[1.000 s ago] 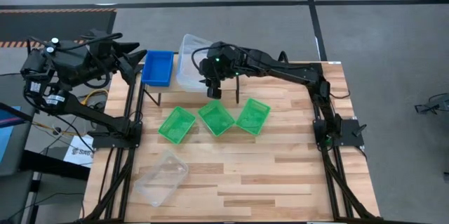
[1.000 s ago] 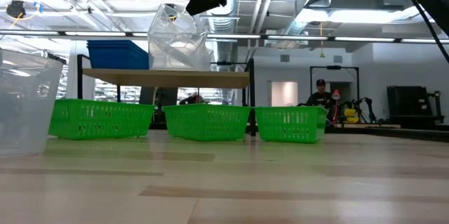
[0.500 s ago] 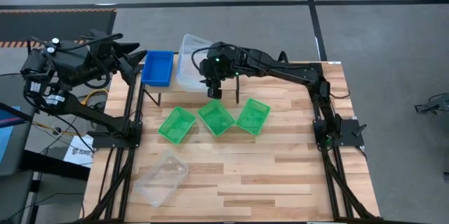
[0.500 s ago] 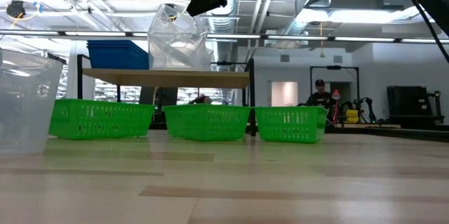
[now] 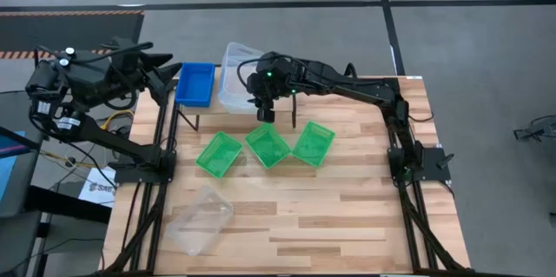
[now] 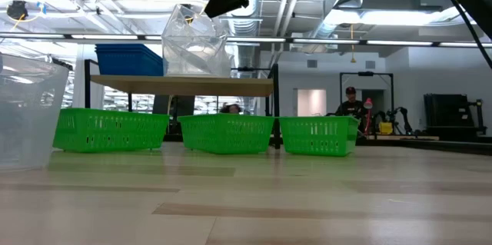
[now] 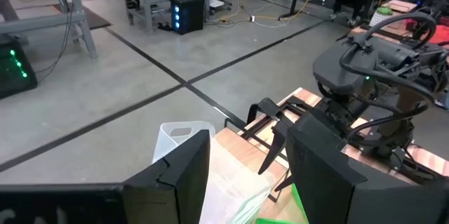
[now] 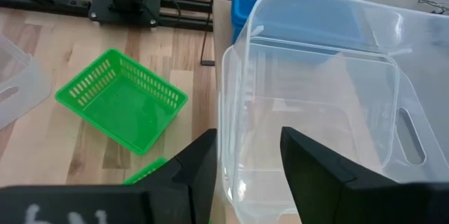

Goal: Stack baskets on shelf by color
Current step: Stack the right transparent bin on top of the other transparent bin on the shelf

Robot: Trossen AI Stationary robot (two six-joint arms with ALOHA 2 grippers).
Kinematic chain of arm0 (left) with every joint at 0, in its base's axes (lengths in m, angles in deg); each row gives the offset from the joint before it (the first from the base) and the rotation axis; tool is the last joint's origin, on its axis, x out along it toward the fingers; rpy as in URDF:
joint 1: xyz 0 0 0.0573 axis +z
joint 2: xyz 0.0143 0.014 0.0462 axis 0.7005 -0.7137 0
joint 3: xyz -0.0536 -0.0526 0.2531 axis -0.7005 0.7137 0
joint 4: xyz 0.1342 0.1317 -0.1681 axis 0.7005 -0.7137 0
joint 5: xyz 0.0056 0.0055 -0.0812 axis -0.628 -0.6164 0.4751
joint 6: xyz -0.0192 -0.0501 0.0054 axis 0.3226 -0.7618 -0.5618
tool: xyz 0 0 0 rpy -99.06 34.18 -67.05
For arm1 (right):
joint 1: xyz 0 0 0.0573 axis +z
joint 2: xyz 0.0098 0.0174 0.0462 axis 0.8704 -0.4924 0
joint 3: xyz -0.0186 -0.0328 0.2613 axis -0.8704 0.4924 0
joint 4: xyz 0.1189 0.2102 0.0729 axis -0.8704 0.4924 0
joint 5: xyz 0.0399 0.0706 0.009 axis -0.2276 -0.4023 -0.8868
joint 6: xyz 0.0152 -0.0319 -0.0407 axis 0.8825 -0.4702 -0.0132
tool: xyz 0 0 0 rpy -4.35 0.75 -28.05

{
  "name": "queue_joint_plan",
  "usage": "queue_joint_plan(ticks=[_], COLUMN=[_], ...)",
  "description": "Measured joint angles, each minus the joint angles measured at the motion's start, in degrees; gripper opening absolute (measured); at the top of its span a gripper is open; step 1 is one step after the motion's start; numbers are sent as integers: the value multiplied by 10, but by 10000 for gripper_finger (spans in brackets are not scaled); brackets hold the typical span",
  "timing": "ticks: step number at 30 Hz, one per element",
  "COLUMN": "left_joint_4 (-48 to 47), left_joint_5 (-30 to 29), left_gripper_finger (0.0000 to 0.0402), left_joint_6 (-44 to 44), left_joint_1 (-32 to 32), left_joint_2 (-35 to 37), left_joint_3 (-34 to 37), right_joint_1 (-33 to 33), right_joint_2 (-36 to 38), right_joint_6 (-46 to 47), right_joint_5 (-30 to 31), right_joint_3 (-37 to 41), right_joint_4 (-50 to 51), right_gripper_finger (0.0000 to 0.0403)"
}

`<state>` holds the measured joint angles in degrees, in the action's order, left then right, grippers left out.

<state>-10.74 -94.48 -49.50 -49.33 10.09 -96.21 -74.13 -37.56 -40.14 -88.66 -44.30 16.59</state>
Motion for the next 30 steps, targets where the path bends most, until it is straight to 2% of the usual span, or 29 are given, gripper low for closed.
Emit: queue_joint_plan(ticks=[30], left_joint_4=[-7], left_joint_5=[0], left_gripper_finger=[176], left_joint_6=[-13], left_joint_1=[0], left_joint_2=[0], left_joint_3=[0], right_joint_1=[0], right_joint_2=[0], right_joint_6=[0], right_joint_5=[0], right_joint_3=[0], right_joint_4=[-2], right_gripper_finger=[178])
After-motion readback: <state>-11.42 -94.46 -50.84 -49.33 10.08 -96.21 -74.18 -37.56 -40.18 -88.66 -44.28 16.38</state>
